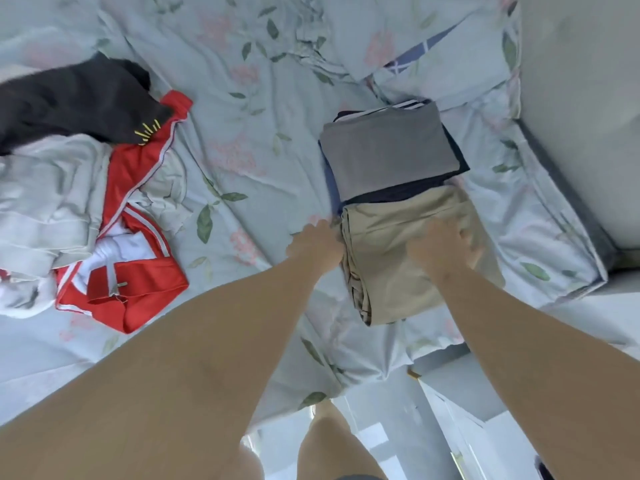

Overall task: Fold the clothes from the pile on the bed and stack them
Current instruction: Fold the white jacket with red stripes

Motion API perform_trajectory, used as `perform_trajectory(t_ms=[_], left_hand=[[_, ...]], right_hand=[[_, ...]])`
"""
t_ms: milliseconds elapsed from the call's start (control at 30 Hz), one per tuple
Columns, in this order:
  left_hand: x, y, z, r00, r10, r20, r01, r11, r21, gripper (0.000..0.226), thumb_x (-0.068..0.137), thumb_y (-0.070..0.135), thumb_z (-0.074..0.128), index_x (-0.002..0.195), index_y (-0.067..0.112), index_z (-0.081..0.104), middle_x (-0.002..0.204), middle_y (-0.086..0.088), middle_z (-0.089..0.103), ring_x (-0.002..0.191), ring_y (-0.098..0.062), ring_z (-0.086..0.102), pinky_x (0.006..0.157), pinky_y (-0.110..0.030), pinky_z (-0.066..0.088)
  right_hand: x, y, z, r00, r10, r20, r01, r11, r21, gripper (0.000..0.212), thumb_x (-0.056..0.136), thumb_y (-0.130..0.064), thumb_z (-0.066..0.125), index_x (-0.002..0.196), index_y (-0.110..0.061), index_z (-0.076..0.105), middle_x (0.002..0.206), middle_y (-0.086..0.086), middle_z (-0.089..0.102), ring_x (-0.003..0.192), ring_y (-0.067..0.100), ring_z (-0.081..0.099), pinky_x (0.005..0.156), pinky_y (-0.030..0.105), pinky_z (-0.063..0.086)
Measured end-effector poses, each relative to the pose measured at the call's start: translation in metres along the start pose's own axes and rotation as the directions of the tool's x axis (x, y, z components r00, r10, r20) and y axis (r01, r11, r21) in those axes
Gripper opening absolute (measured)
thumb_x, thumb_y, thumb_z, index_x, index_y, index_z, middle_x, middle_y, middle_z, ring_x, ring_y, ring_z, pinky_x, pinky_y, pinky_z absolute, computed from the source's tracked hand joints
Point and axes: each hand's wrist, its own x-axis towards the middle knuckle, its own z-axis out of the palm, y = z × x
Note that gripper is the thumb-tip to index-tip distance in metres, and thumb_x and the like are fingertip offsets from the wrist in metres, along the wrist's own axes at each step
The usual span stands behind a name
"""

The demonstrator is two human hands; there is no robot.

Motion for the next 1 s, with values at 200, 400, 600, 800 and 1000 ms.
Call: perform_trajectory(t_ms=[200,400,600,800,1000], left_hand=[[-0.032,-0.031,-0.077,0.968,0.156,-0.196,-0.081,0.936,0.342,0.034,0.096,0.020,0.039,0.129,0.015,0.041,0.122,-0.007,0.049,0.109,-0.025,0.049,0.077,-0.031,0.037],[-0.076,-0.079,-0.178,0.898,0.165,-0.407,-0.032,0.949,0.314,0.032,0.096,0.023,0.041,0.127,0.016,0.044,0.123,-0.007,0.052,0.114,-0.027,0.050,0.088,-0.036,0.041],[-0.127,-0.149,-0.262,0.821,0.151,-0.551,0.017,0.958,0.287,0.033,0.095,0.026,0.042,0.126,0.015,0.045,0.123,-0.008,0.053,0.113,-0.029,0.051,0.088,-0.037,0.042],[-0.170,-0.230,-0.315,0.753,0.120,-0.646,0.055,0.968,0.244,0.036,0.096,0.025,0.043,0.131,0.016,0.043,0.126,-0.007,0.052,0.116,-0.027,0.049,0.085,-0.034,0.042],[-0.183,-0.305,-0.337,0.723,0.103,-0.683,0.075,0.971,0.226,0.028,0.096,0.024,0.043,0.123,0.019,0.046,0.113,-0.004,0.057,0.102,-0.023,0.053,0.071,-0.030,0.041]], right_hand=[[-0.037,-0.079,-0.032,0.953,-0.296,-0.067,0.294,0.955,-0.041,0.032,0.091,-0.025,0.043,0.121,-0.014,0.049,0.129,0.010,0.047,0.120,0.031,0.042,0.096,0.041,0.033],[-0.084,-0.180,-0.068,0.835,-0.535,-0.128,0.539,0.842,-0.007,0.039,0.089,-0.019,0.043,0.128,-0.017,0.047,0.131,0.007,0.046,0.119,0.029,0.043,0.093,0.037,0.034],[-0.149,-0.277,-0.081,0.712,-0.678,-0.185,0.682,0.730,-0.049,0.040,0.090,-0.023,0.046,0.130,-0.019,0.046,0.131,0.006,0.044,0.117,0.027,0.043,0.094,0.037,0.034],[-0.219,-0.356,-0.076,0.597,-0.779,-0.194,0.786,0.616,-0.052,0.036,0.091,-0.023,0.044,0.126,-0.019,0.046,0.130,0.006,0.044,0.120,0.028,0.042,0.095,0.039,0.037],[-0.266,-0.412,-0.060,0.531,-0.830,-0.172,0.830,0.550,-0.091,0.038,0.093,-0.026,0.045,0.130,-0.019,0.043,0.132,0.005,0.044,0.120,0.027,0.042,0.094,0.038,0.039]])
